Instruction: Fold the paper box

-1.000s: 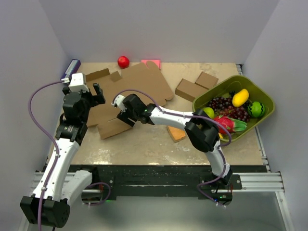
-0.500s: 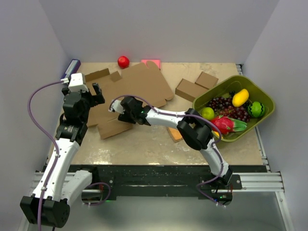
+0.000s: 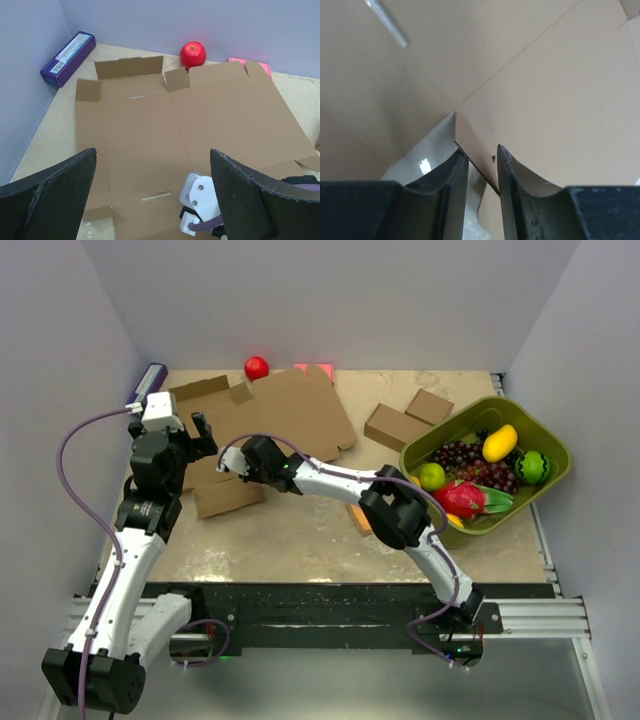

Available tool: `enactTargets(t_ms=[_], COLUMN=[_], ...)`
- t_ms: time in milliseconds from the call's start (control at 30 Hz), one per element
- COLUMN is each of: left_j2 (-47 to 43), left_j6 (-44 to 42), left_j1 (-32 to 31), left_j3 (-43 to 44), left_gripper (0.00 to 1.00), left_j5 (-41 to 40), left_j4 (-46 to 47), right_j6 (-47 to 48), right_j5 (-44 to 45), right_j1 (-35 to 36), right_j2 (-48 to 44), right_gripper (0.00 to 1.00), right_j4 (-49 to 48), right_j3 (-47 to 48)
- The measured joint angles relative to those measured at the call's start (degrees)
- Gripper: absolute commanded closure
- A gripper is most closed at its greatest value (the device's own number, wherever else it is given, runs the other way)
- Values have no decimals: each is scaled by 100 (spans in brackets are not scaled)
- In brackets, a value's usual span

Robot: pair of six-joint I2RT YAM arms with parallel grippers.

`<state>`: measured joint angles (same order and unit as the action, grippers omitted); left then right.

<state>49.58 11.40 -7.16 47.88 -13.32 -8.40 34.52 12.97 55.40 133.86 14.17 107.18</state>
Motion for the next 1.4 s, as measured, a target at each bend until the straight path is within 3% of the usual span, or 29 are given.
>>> enactTargets(t_ms=[100, 233, 333, 633, 933, 1133, 1400], left_j2=[-13, -35, -59, -92, 424, 1080, 1670], left_j6=[0, 0, 0, 15, 46, 435, 1624], left_j1=[0, 0, 0, 105, 461, 1362, 2194], left_j3=[0, 0, 0, 142, 1923, 2575, 2098], left_gripper=[0, 0, 0, 0, 0, 0, 0], left_j5=[2, 0, -17, -96, 369, 1362, 3003], left_j4=[2, 0, 0, -17, -236, -223, 195], right_j6=[-7, -15, -79, -732, -1475, -1764, -1932], right_j5=[-50, -68, -61, 157, 780, 975, 1010], right_j1=[2, 9, 9, 20, 20, 37, 144], right_j2=[146, 173, 133, -557, -2243, -3023, -3198], right_gripper=[76, 94, 100, 100, 100, 100, 100], right_j4=[136, 267, 216, -63, -872, -1539, -2085], right_j3=[105, 107, 111, -343, -1126, -2092, -3248])
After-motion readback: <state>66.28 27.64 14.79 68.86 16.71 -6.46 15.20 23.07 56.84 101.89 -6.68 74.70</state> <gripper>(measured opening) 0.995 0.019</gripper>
